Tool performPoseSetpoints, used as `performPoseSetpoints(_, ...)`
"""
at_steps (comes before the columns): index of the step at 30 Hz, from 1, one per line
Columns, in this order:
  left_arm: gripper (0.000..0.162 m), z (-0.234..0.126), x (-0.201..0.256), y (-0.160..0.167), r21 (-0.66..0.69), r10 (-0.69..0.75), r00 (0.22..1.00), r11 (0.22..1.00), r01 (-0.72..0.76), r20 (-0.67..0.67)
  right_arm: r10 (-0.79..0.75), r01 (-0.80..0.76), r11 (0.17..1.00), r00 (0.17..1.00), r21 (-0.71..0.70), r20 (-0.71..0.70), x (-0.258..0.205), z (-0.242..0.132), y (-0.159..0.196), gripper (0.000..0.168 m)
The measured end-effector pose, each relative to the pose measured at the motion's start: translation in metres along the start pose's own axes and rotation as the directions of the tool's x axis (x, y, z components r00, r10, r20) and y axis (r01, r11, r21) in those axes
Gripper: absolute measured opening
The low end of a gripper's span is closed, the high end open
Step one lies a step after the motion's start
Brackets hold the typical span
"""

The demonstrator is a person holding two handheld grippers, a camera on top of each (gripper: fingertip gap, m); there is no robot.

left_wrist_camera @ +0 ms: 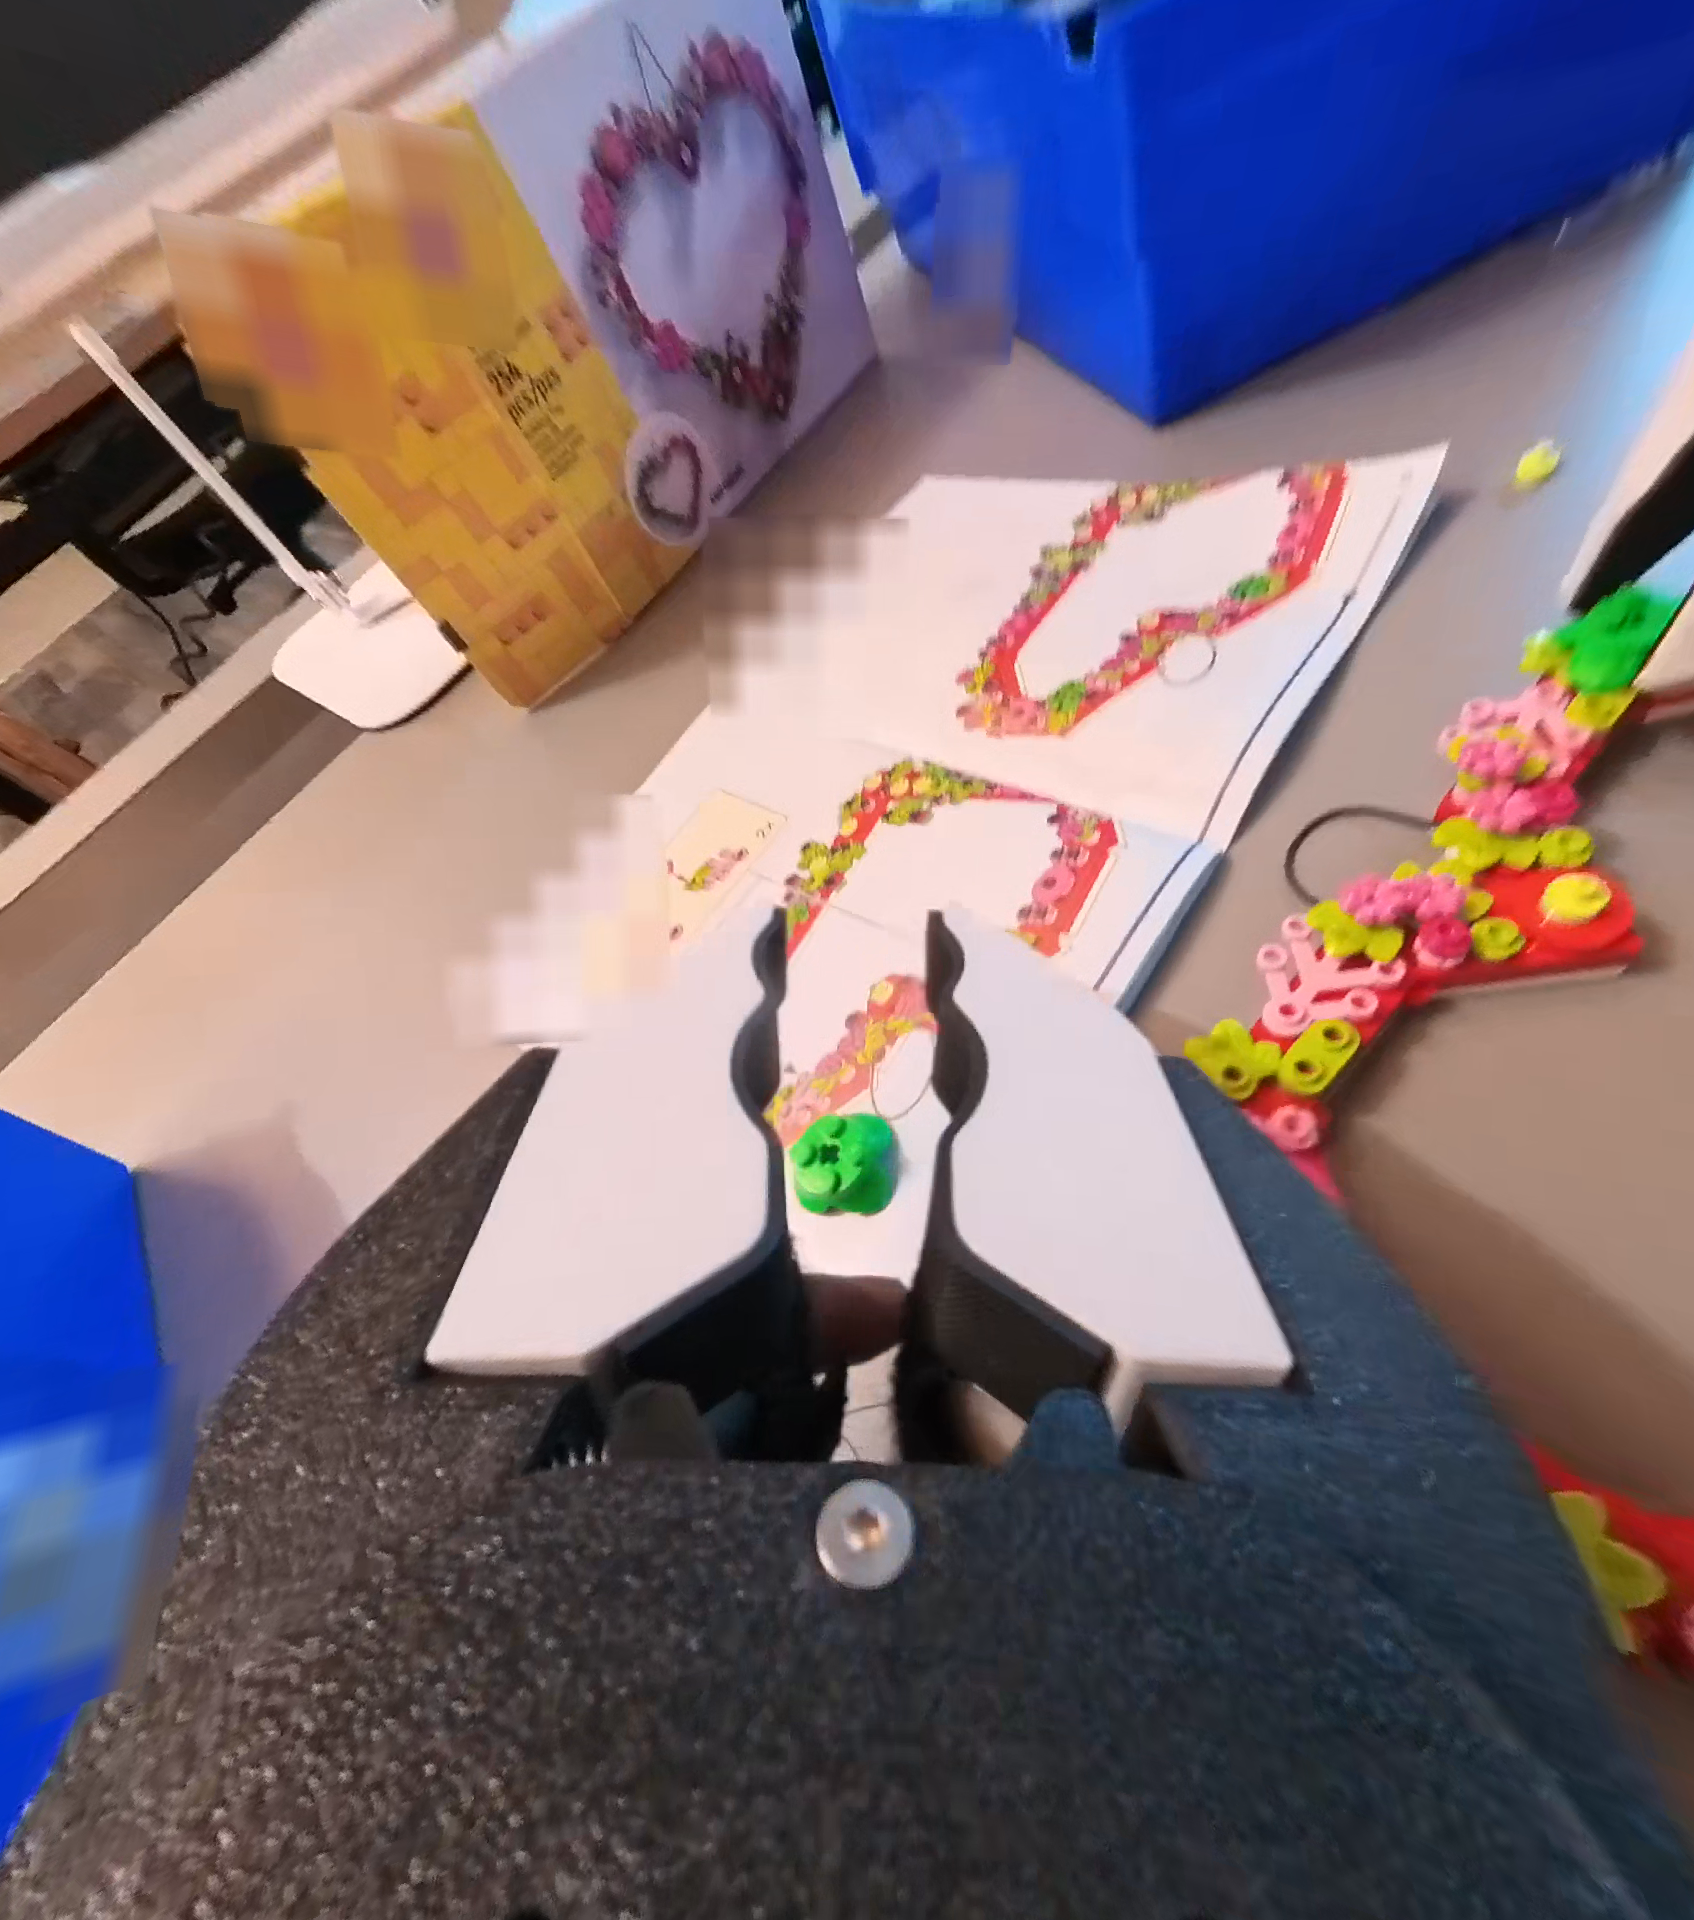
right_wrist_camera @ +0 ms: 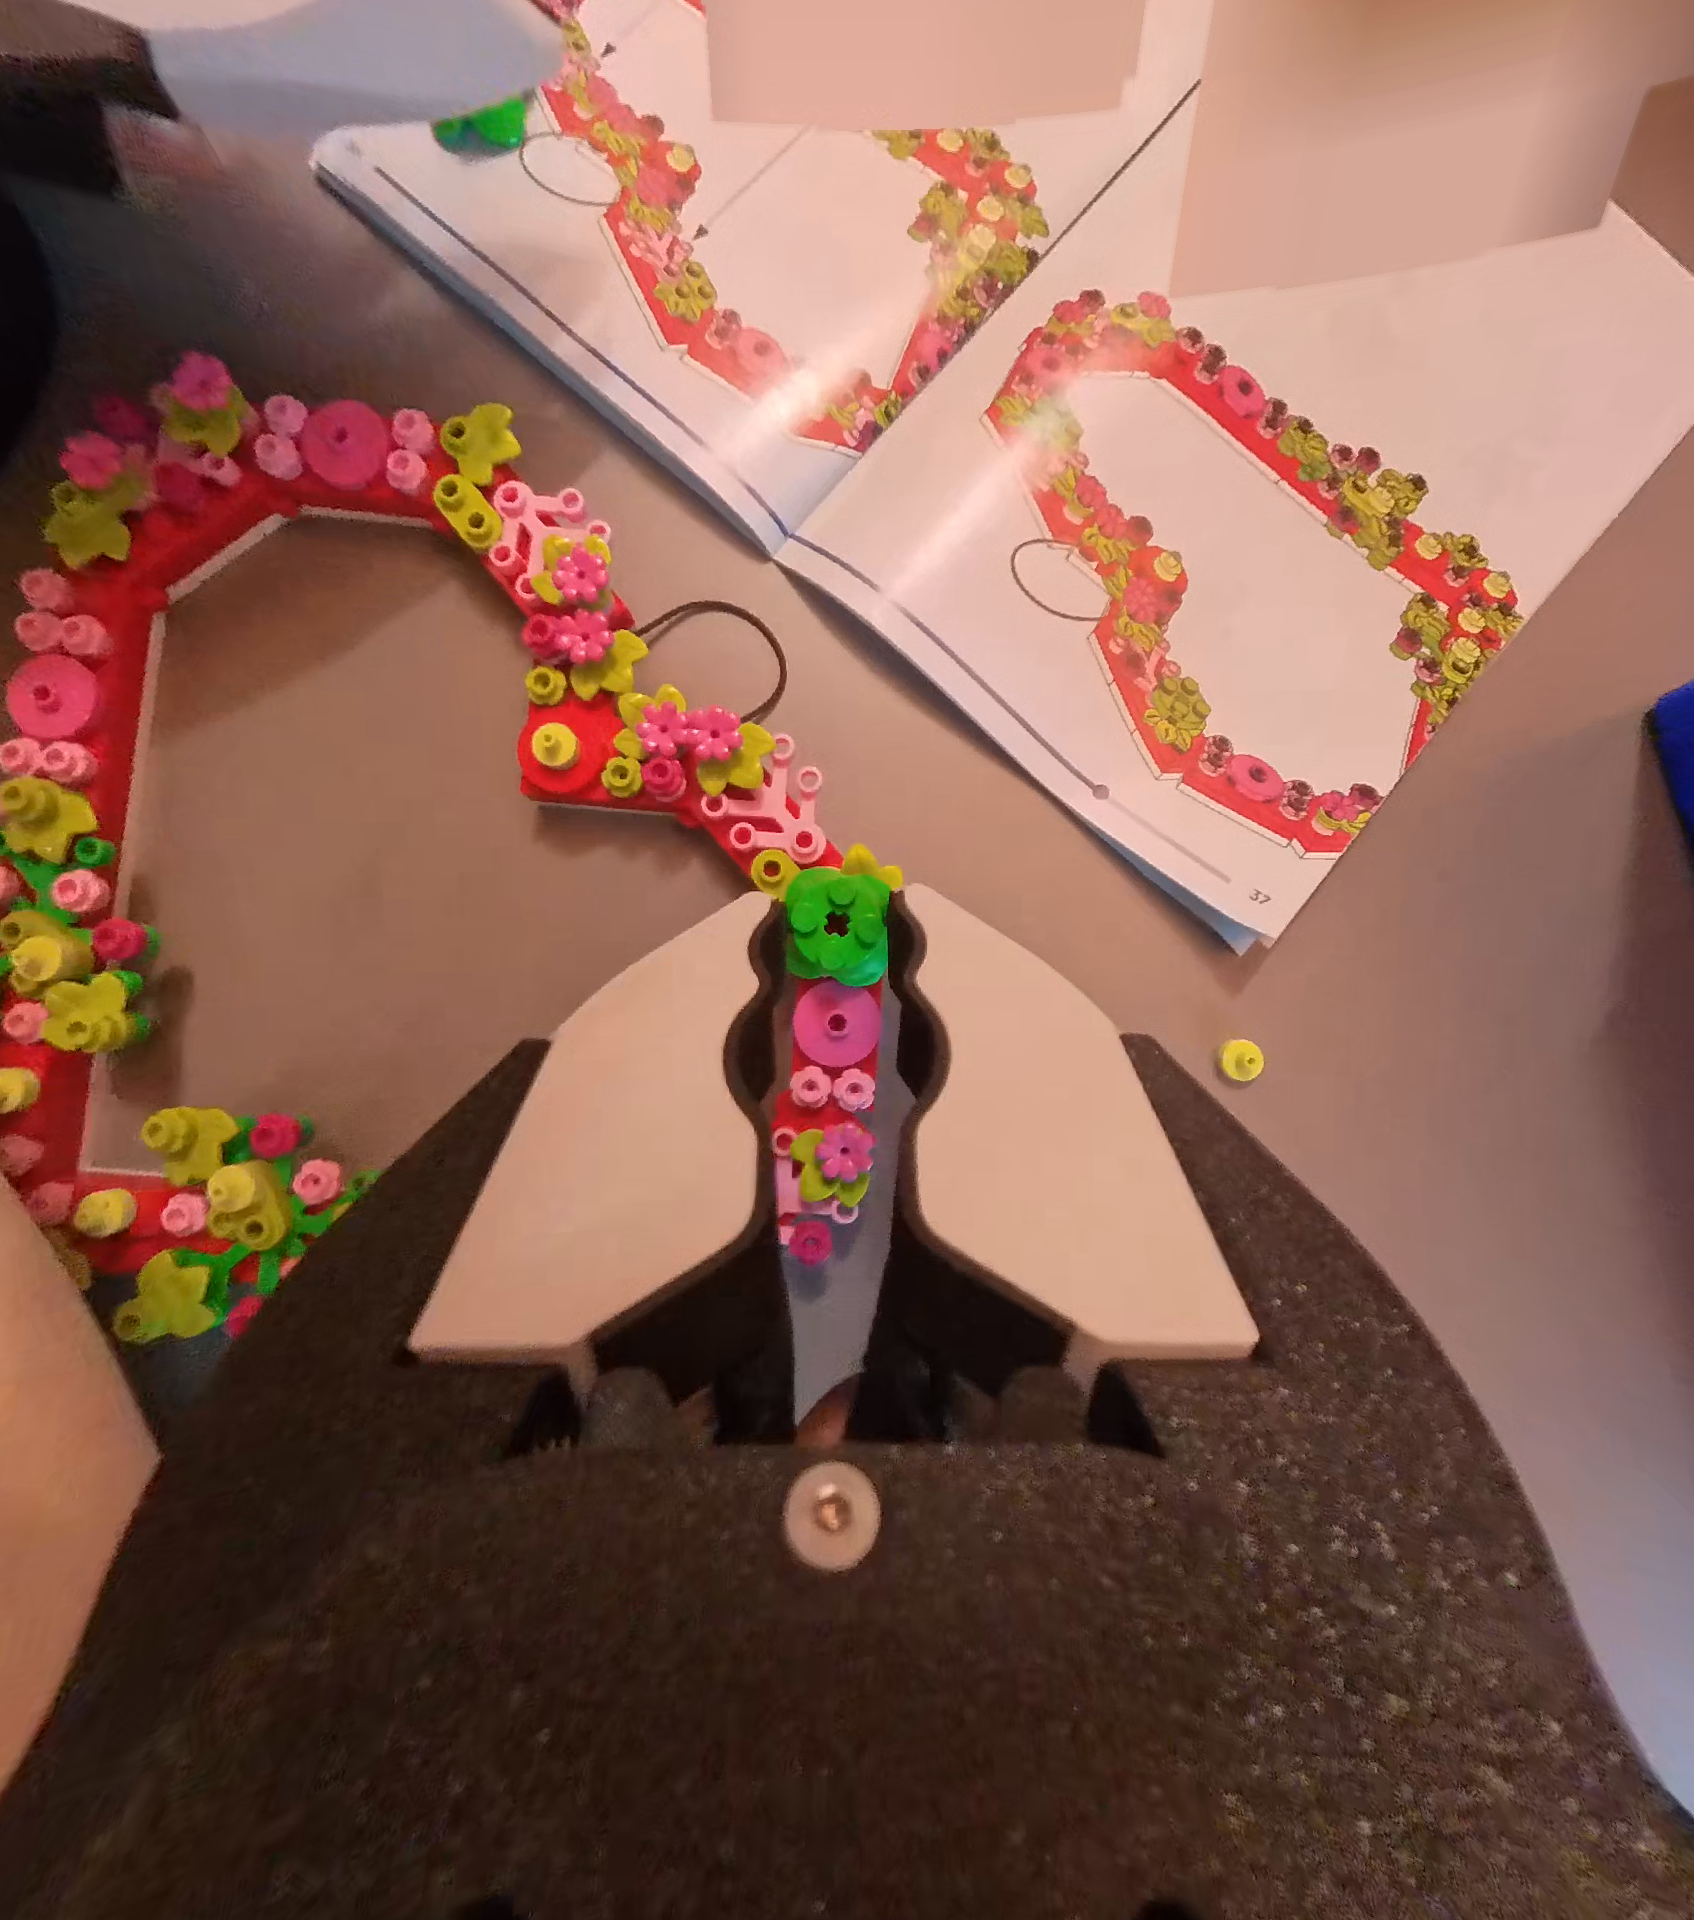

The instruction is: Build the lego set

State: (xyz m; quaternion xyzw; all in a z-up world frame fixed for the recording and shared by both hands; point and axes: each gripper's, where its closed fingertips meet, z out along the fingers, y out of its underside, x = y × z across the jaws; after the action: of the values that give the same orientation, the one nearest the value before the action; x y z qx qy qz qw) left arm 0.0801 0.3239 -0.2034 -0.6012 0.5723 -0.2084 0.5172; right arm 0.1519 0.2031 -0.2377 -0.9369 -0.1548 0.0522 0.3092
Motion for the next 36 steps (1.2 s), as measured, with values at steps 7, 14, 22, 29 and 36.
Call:
performPoseSetpoints(7,0.033,-0.018,-0.007,-0.032,0.222,-0.180,0.982,0.957,0.187,-0.053,-0.040,0.040,0.999,0.999,-0.018,0.000,0.000,0.000,0.000,0.019)
performPoseSetpoints(14,0.032,-0.023,-0.023,-0.030,0.289,-0.296,0.952,0.907,0.306,-0.078,-0.009,0.009,1.000,1.000,-0.029,-0.017,0.000,0.000,0.000,0.019)
performPoseSetpoints(22,0.032,-0.018,-0.016,-0.029,0.278,-0.252,0.964,0.923,0.266,-0.085,0.000,0.000,0.999,1.000,-0.037,-0.008,0.000,0.001,0.001,0.019)
performPoseSetpoints(29,0.031,-0.024,-0.020,-0.033,0.312,-0.272,0.959,0.907,0.284,-0.082,0.026,-0.026,0.999,1.000,-0.035,0.000,0.000,0.000,0.001,0.019)
performPoseSetpoints(36,0.030,-0.018,-0.014,-0.029,0.272,-0.152,0.987,0.949,0.160,-0.051,0.013,-0.013,1.000,1.000,0.012,0.021,0.000,0.000,0.000,0.019)
